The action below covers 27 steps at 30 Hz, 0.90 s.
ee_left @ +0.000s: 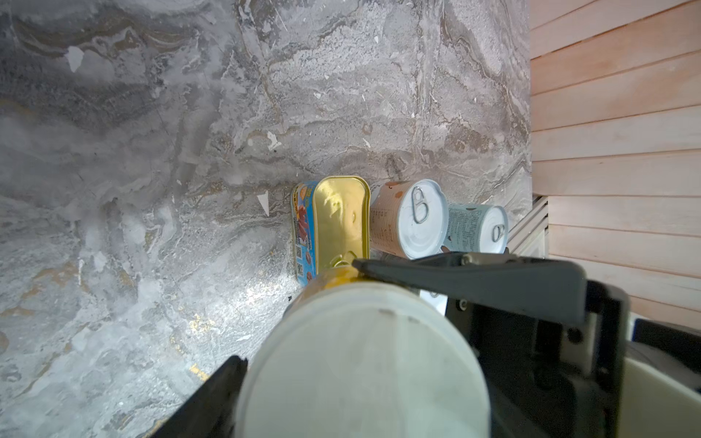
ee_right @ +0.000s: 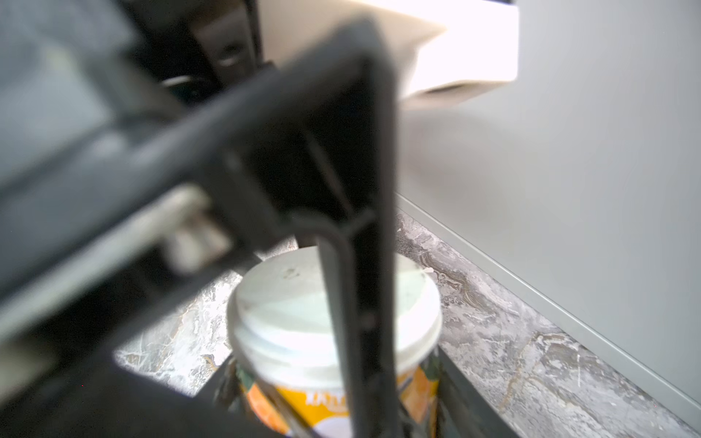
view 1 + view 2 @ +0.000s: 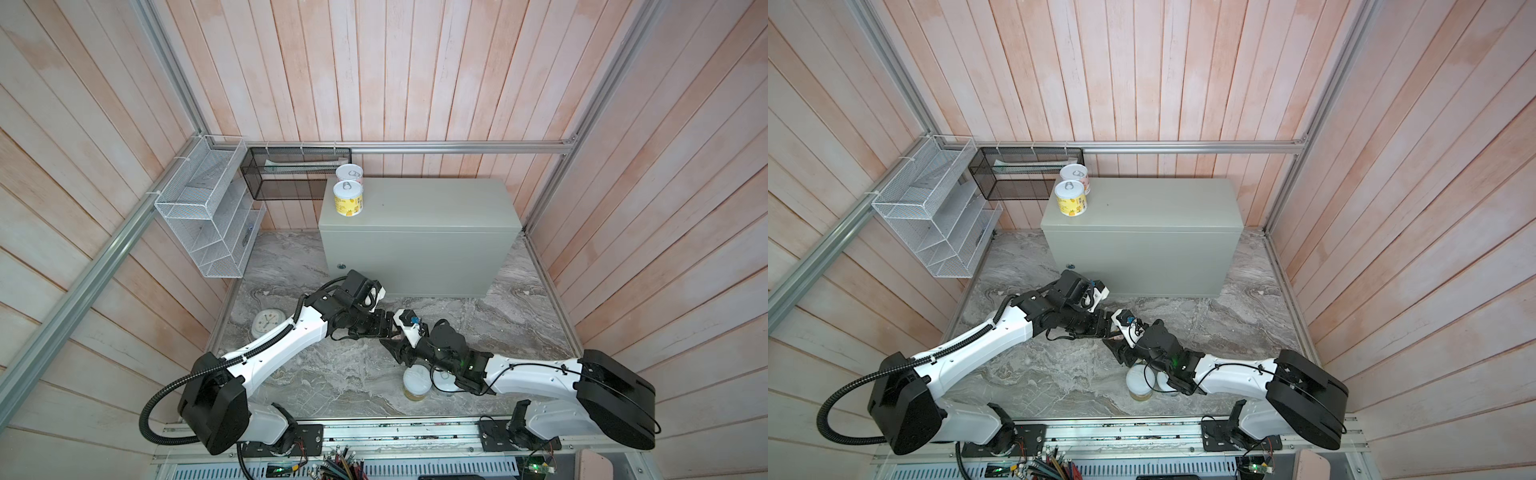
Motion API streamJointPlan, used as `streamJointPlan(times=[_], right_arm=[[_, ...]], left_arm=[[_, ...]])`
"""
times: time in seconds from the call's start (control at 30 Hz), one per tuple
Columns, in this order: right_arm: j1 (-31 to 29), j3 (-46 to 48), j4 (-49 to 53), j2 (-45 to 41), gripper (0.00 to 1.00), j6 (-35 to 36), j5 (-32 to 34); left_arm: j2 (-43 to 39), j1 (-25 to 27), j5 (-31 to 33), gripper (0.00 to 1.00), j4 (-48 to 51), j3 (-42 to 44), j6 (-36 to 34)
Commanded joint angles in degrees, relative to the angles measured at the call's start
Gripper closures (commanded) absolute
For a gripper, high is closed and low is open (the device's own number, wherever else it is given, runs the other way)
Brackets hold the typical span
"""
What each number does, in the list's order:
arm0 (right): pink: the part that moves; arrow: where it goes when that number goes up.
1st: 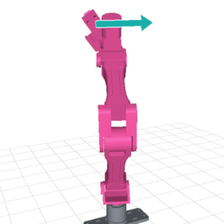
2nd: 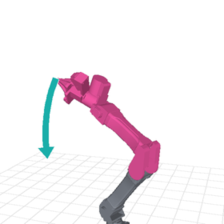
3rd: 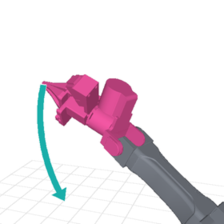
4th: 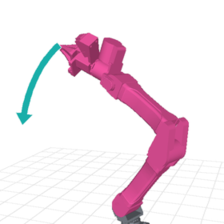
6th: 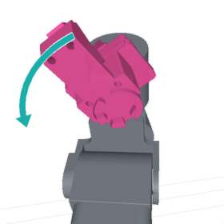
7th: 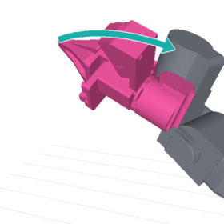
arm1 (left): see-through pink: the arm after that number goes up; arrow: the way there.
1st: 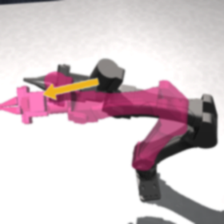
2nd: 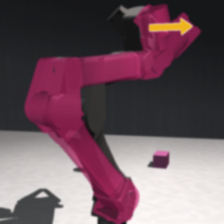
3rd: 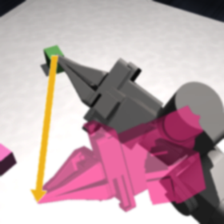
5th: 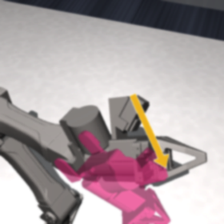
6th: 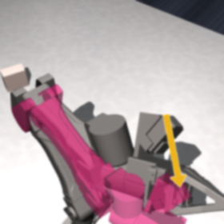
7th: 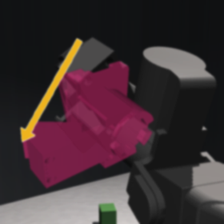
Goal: Place and organize the canned foods onto the counter
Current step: 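Close the right gripper on the tall yellow can while the left gripper releases it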
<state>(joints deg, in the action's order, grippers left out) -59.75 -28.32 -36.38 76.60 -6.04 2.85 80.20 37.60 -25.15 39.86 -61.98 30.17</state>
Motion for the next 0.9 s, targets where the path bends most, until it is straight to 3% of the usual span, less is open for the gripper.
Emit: streamJointPlan(times=[0.0,0.2,0.87], right_arm=[[0.3,-0.4,-4.5,-2.1,0.42,-0.9,2.5],[0.2,0.0,-3.9,-2.4,0.42,-1.5,3.6],[0.2,-2.2,0.0,-4.1,0.43,-4.1,5.9]], left_arm=[[-2.0,-1.3,-0.7,0.13,-1.1,2.4,0.0],[-3.2,-2.2,-1.5,0.0,-3.8,6.4,1.1],[-15.1,-3.7,4.5,0.0,-3.7,10.8,2.7]])
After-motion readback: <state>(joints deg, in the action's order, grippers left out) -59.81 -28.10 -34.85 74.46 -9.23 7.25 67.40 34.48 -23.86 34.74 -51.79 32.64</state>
